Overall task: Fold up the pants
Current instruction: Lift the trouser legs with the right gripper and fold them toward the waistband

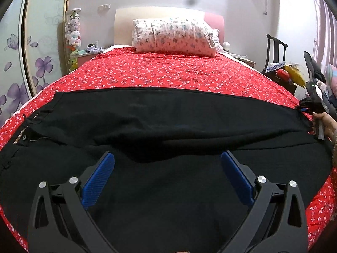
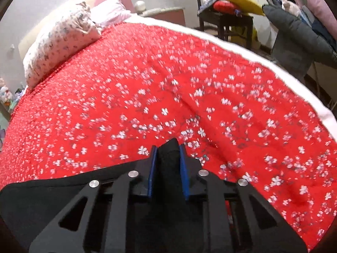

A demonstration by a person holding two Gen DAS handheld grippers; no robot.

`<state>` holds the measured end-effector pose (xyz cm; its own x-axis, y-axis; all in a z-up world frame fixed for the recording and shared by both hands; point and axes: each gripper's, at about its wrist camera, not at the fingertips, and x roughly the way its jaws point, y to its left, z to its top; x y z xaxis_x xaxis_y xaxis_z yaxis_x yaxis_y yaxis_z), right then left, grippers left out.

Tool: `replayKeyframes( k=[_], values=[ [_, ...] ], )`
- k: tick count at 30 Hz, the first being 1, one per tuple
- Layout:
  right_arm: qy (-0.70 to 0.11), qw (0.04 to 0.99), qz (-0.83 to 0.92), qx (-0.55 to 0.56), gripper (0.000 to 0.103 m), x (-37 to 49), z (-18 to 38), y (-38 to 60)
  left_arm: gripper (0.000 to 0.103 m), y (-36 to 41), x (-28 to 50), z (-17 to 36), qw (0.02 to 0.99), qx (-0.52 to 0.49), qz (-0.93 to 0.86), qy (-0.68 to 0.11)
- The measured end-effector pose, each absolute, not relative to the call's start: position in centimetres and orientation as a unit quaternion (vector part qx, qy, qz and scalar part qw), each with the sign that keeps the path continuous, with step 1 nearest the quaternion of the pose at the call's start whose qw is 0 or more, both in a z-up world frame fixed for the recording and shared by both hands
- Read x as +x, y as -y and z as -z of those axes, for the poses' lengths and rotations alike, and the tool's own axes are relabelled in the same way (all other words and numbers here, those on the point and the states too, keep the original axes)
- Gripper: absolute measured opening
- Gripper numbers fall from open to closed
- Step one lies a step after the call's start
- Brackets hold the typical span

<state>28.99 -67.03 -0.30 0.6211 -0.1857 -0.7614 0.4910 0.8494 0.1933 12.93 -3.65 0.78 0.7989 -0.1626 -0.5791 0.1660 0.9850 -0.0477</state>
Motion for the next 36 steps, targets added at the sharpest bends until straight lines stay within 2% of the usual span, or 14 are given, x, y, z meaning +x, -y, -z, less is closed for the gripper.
replayKeyframes(
  k=[8,14,18,23,28,29,31,33,36],
  values=[
    [-0.285,0.922,0.142,0.218,0.020,22.9,-6.0,65.4,0.101,3.3,12.1,-1.4,0.956,-0.008,0.086,-0.281],
    [-0.219,0.942,0.089,0.238,0.017,15.2,-10.3,63.0,0.101,2.9,11.5,-2.1,0.959,-0.018,0.095,-0.267],
    [-0.190,0.950,0.065,0.239,0.017,8.5,-11.0,60.3,0.101,2.2,10.7,-2.4,0.959,-0.040,0.106,-0.261],
    [-0.228,0.943,0.084,0.229,0.017,2.1,-6.9,57.4,0.101,1.1,9.3,-3.3,0.965,-0.058,0.103,-0.234],
    [-0.322,0.909,0.107,0.241,0.018,0.6,-2.4,55.7,0.101,0.3,9.0,-3.7,0.967,-0.072,0.094,-0.227],
    [-0.328,0.904,0.109,0.250,0.020,0.3,-2.3,55.6,0.101,0.1,9.0,-3.7,0.966,-0.076,0.092,-0.228],
    [-0.330,0.891,0.113,0.291,0.032,-0.6,-2.6,55.8,0.101,-0.4,8.9,-3.8,0.965,-0.087,0.090,-0.229],
    [-0.318,0.875,0.110,0.348,0.057,-1.5,-3.2,56.3,0.101,-0.8,8.8,-4.0,0.965,-0.094,0.088,-0.229],
    [-0.286,0.844,0.081,0.446,0.056,-2.6,-3.3,57.0,0.101,-1.2,8.8,-4.0,0.964,-0.100,0.085,-0.231]
  ],
)
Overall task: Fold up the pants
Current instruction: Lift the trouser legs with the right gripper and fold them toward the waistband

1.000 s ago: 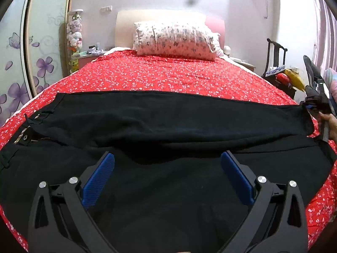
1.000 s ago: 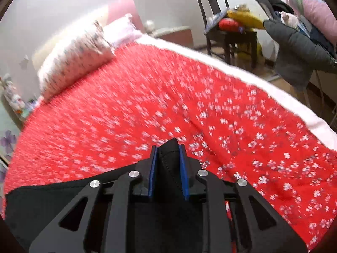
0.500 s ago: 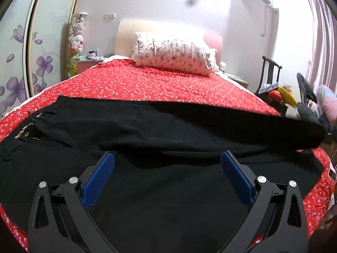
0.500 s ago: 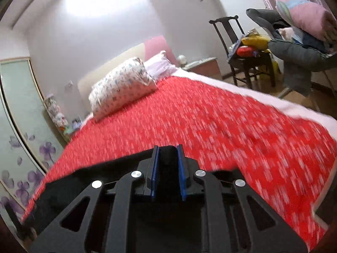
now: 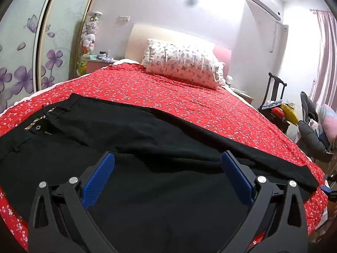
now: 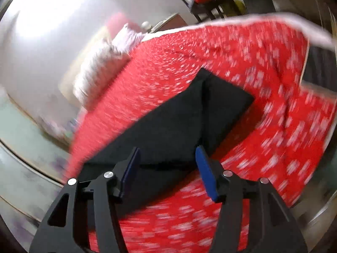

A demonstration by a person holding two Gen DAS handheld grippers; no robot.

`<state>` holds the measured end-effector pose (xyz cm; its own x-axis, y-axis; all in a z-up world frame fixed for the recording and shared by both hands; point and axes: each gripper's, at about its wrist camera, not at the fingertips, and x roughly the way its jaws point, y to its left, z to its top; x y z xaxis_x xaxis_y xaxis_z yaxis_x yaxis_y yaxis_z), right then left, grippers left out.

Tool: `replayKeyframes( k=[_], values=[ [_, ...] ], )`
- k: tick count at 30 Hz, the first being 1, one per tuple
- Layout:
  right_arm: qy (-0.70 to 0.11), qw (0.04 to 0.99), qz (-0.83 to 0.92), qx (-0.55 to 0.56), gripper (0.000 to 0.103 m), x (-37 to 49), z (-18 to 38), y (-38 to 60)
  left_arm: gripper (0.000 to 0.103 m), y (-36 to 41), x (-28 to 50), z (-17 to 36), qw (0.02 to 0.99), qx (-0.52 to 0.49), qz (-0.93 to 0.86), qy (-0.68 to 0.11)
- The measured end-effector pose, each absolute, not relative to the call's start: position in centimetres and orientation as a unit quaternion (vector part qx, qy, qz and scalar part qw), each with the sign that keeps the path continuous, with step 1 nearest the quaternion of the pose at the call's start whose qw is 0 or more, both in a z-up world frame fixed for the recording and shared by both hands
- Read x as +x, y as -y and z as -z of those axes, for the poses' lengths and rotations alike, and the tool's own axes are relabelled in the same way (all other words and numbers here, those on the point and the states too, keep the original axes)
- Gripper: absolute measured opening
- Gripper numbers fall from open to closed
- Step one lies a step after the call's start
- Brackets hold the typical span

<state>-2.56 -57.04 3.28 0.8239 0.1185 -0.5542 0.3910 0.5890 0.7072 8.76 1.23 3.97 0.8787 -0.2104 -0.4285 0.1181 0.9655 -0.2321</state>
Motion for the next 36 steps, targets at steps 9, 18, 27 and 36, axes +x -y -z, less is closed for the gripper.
replayKeyframes(
  k=[9,18,27,36],
  values=[
    [-0.313,0.752,0.069,0.576,0.040,0.5,0.3,55.6,0.101,-2.0,8.6,-3.7,0.963,-0.098,0.078,-0.238],
    [-0.291,0.741,0.128,0.592,0.010,1.8,2.7,57.1,0.101,-2.4,8.9,-3.3,0.961,-0.096,0.077,-0.247],
    [-0.150,0.859,0.103,0.478,0.004,2.0,-7.5,59.1,0.101,-1.5,8.5,-3.3,0.966,-0.076,0.079,-0.235],
    [-0.262,0.794,0.178,0.518,0.004,-0.3,2.9,59.8,0.101,-1.5,8.4,-3.4,0.963,-0.088,0.095,-0.237]
  ],
)
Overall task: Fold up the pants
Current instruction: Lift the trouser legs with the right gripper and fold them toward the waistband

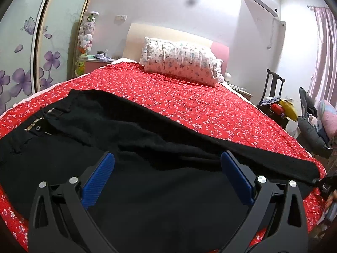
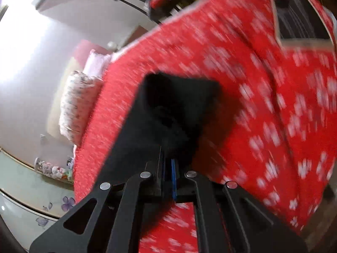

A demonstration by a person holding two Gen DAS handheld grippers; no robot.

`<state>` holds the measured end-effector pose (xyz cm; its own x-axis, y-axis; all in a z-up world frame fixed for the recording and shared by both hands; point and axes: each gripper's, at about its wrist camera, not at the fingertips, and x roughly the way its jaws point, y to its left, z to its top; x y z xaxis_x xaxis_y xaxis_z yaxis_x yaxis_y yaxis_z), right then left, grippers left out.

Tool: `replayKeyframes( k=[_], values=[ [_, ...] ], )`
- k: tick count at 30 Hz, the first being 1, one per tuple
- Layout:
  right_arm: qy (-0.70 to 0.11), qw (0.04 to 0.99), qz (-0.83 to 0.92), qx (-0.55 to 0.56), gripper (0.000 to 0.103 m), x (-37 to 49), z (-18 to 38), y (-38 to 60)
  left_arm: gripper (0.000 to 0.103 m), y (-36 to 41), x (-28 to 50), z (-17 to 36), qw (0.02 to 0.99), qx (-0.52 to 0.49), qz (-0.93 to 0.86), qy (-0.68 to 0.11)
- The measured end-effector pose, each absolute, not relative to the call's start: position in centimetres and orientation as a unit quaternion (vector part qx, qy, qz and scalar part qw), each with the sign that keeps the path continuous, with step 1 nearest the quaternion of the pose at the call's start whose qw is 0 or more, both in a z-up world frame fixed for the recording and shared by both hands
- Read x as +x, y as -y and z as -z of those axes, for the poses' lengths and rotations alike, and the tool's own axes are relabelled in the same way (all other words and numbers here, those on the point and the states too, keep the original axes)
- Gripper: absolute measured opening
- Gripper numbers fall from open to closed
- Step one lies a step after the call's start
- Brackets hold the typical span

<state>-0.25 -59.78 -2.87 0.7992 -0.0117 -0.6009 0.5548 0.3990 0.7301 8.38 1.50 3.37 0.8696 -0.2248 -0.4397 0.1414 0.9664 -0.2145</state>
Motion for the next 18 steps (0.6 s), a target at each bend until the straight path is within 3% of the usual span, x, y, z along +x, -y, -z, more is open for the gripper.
replayKeyframes(
  k=[2,4,7,8,9,11,13,15,18],
  values=[
    [-0.264,0.794,0.173,0.520,0.007,-0.7,2.8,59.7,0.101,-1.7,8.4,-3.3,0.962,-0.092,0.096,-0.240],
    [-0.280,0.785,0.171,0.525,0.015,-1.2,2.4,59.9,0.101,-1.9,8.5,-3.3,0.960,-0.100,0.097,-0.244],
    [-0.286,0.781,0.186,0.523,0.018,-3.3,1.1,60.2,0.101,-2.6,8.8,-3.0,0.953,-0.131,0.102,-0.255],
    [-0.277,0.788,0.187,0.517,0.026,-4.1,0.2,59.8,0.101,-2.9,8.9,-2.9,0.951,-0.143,0.102,-0.256],
    [-0.264,0.798,0.182,0.510,0.052,-4.9,-0.7,59.2,0.101,-3.1,8.9,-2.7,0.948,-0.156,0.102,-0.256],
    [-0.246,0.815,0.153,0.501,0.074,-4.7,-1.9,57.1,0.101,-4.0,9.0,-2.3,0.942,-0.194,0.096,-0.257],
    [-0.243,0.832,0.086,0.491,0.069,-3.3,-2.8,54.2,0.101,-4.7,9.2,-2.1,0.934,-0.224,0.093,-0.263],
    [-0.252,0.834,0.031,0.490,0.049,-1.6,-2.8,52.0,0.101,-5.0,9.4,-1.9,0.927,-0.237,0.093,-0.274],
    [-0.275,0.795,-0.050,0.539,0.043,1.9,-1.0,48.6,0.101,-5.4,9.7,-1.7,0.924,-0.238,0.088,-0.285]
  ],
)
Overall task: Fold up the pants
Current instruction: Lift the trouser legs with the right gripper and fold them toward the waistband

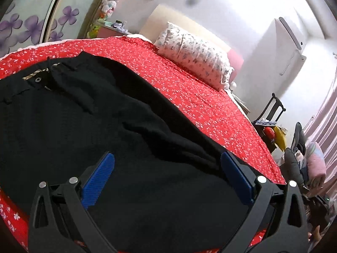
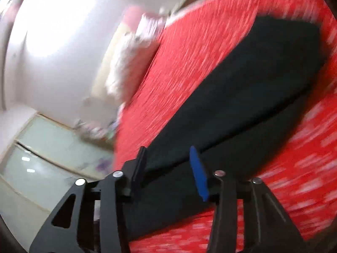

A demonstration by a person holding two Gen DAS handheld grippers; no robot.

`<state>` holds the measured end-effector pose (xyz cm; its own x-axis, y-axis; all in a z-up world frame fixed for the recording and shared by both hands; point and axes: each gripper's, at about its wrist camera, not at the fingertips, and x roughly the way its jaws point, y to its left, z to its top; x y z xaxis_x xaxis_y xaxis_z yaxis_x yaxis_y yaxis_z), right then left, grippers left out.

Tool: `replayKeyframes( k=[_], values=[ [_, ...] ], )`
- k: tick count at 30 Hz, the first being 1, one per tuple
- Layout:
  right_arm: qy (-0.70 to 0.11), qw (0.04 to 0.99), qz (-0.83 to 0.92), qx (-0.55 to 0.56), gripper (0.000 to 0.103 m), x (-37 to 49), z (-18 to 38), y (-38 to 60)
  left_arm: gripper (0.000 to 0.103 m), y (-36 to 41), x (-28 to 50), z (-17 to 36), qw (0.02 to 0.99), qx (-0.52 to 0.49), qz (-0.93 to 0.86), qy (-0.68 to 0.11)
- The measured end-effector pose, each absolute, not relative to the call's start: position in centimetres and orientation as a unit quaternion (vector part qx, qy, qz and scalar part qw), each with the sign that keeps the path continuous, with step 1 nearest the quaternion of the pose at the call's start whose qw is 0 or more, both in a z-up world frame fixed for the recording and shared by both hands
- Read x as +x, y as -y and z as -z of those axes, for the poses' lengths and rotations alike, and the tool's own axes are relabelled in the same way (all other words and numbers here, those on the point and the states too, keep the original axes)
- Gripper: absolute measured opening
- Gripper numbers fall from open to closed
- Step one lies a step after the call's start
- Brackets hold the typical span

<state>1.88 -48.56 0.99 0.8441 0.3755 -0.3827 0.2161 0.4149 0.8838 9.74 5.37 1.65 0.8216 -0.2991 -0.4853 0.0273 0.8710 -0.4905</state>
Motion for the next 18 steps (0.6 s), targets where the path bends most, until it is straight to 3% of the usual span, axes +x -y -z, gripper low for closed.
replayKeyframes(
  k=[7,18],
  values=[
    [-0.348,0.755,-0.066,0.552,0.042,7.5,2.4,43.0,0.101,-5.6,9.1,-2.1,0.930,-0.229,0.095,-0.273],
    [-0.360,0.743,0.043,0.562,0.039,9.3,2.6,42.3,0.101,-6.1,9.3,-1.9,0.924,-0.238,0.101,-0.282]
  ],
)
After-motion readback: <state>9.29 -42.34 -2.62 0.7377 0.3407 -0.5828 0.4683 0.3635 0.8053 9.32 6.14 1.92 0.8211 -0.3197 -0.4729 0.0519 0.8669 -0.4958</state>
